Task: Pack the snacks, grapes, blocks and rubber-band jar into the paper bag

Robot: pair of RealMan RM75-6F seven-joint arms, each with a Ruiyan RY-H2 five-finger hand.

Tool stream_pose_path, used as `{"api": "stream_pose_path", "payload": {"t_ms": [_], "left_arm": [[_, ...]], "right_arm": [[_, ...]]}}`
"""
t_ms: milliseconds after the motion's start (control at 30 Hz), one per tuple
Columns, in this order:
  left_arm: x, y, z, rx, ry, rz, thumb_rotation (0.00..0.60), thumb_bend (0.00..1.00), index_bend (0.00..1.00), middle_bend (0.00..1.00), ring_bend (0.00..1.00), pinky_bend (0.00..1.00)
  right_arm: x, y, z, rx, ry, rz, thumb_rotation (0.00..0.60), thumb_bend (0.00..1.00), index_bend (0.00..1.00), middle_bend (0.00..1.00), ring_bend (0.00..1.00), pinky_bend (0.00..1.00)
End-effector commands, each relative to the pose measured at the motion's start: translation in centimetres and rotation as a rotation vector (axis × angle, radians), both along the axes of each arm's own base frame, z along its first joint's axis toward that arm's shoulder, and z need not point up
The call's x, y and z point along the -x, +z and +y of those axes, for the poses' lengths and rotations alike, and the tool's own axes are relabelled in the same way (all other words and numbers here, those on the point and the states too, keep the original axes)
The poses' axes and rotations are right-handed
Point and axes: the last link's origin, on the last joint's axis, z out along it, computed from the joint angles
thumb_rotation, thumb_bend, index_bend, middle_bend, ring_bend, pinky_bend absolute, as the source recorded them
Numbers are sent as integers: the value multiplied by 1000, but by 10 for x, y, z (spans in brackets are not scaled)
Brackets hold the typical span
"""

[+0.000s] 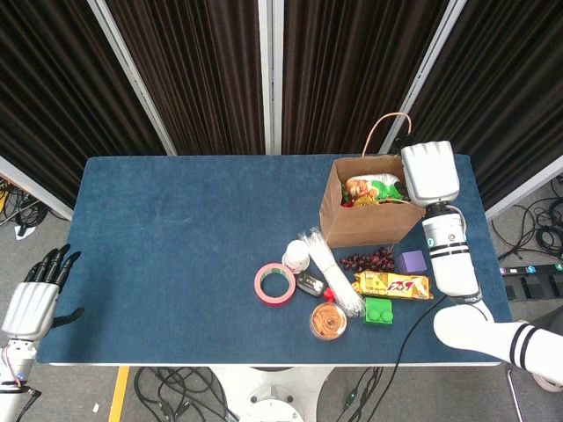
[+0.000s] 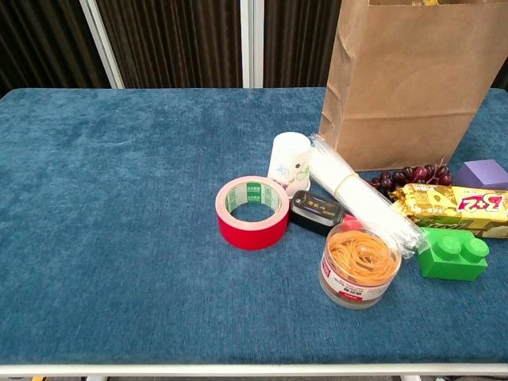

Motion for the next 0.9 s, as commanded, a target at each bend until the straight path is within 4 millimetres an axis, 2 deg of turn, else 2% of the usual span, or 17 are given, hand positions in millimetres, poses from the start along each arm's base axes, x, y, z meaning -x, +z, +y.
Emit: {"api": "stream_pose_path", "payload": {"t_ms": [33,167,267,400,533,633,767,800,900], "left_arm": [[0,0,-1,-1,0,-1,600,107,123,126,21,210],[1,2,-2,-5,4,-3,600,107,123,126,20,210],[2,3,-2,-12,4,-7,600,106,123,126,20,210],[0,3,-1,-12,0,-13,600,107,123,126,21,210],[-1,2,-2,-7,-3,-12,600,107,124,126,21,210],[-2,1,-2,-4,-6,-13,600,107,124,126,21,210],[-4,0,-5,-2,-7,-18,600,106,123,126,20,210],[-4,-1,-5,2,-8,-21,600,107,123,126,20,210],[-5,-3,-7,13,-13,-18,600,107,123,126,21,210]], "right_arm": [[-2,0,2,-16,-19,23,600,0,377,345,811,851],[-13,6,7,8,26,-40,600,0,365,341,810,851],[-23,20,16,51,92,-119,600,0,364,346,811,851],[-39,48,34,144,228,-280,600,0,364,347,811,852],[-41,73,56,224,339,-407,600,0,362,347,811,851],[-27,78,71,184,330,-395,600,0,368,348,811,852],[4,72,95,-46,232,-287,600,0,377,326,811,852],[14,73,102,-124,191,-256,600,0,378,320,811,852],[35,81,114,-217,111,-216,600,0,383,304,811,852]]}}
